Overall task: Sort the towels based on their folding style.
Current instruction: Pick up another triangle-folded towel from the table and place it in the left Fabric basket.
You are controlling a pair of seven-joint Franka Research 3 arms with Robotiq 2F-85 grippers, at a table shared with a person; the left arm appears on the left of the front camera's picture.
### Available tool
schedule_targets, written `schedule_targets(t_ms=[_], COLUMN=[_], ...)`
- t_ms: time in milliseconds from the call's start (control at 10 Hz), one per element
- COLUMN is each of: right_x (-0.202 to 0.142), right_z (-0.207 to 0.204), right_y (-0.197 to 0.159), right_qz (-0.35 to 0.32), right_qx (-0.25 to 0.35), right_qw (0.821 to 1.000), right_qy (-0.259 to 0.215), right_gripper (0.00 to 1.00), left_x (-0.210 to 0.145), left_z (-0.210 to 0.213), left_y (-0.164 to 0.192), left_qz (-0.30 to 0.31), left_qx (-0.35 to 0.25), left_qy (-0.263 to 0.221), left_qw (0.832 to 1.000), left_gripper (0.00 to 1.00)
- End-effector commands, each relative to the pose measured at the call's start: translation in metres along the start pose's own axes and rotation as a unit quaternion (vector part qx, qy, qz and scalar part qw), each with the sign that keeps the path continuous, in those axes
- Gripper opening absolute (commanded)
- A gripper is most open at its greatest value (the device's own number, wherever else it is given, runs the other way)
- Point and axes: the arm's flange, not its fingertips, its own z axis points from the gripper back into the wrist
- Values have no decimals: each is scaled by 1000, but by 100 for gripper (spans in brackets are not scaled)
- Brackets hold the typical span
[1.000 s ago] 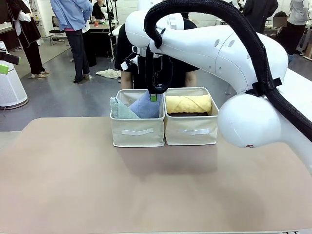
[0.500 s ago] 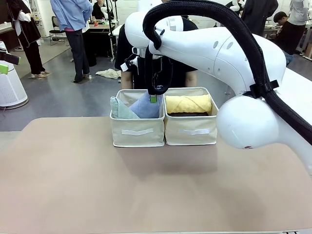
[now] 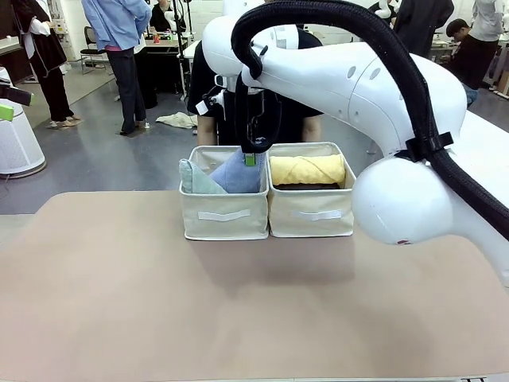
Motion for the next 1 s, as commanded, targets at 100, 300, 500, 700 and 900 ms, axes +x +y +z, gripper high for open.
schedule_targets(t_ms=[100,300,500,700,900], right_x=[2,1,0,-2,-1], right_z=[7,7,13,12,12], right_y=[5,6,15,14,12], right_qz=[-10,-17,-20,-25,-20], right_qx=[8,15,16,32,31], right_qw=[1000,1000,999,998,999], right_qy=[15,21,34,48,37], right_gripper=[18,18,18,18,18], left_x=[1,1,1,1,1], left_z=[1,1,1,1,1], left_y=[-1,-1,-1,-1,-1], left_qz=[-2,-2,-2,-2,-2], left_qx=[-3,-3,-3,-3,-3], left_qy=[-7,-7,-7,-7,-7], left_qw=[1000,1000,1000,1000,1000], left_gripper=[100,100,100,100,100])
